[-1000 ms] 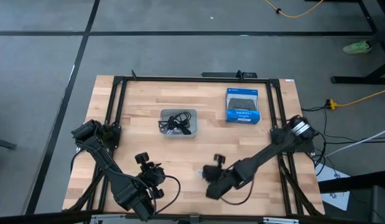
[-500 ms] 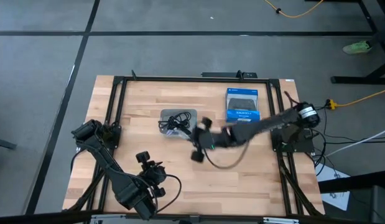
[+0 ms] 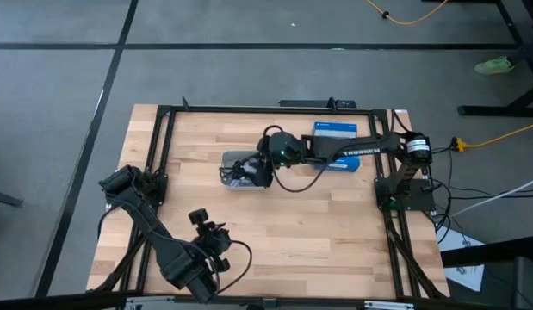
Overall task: Pick and place USB-C Cables
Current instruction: Return to Home Position
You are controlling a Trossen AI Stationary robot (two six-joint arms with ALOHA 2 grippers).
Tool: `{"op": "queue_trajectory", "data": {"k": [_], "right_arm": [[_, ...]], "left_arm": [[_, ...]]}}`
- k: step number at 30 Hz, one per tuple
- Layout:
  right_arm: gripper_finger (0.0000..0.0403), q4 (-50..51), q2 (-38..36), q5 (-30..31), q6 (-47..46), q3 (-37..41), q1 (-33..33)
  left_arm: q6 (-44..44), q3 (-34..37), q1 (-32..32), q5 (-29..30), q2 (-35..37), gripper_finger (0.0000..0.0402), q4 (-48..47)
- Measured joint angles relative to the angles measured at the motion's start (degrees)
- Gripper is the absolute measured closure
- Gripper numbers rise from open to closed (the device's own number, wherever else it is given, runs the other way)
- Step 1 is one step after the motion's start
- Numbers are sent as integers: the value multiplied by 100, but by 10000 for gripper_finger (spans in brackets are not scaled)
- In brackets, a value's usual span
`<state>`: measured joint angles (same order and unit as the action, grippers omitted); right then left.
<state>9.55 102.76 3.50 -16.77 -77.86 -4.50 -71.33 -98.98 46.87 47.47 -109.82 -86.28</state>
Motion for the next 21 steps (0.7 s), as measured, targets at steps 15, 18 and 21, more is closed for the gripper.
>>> {"op": "queue_trajectory", "data": {"k": [15,18,21], "right_arm": [[186,335,-30,-2434,-1813,-3,333],[188,668,-31,-4075,-2164,-3,489],[189,944,-35,-4522,-2688,-5,845]], "left_arm": [[-4,0,-13,-68,0,302,-2],[-4,0,-13,-90,0,302,-2],[-7,0,-13,-199,0,302,3]]}}
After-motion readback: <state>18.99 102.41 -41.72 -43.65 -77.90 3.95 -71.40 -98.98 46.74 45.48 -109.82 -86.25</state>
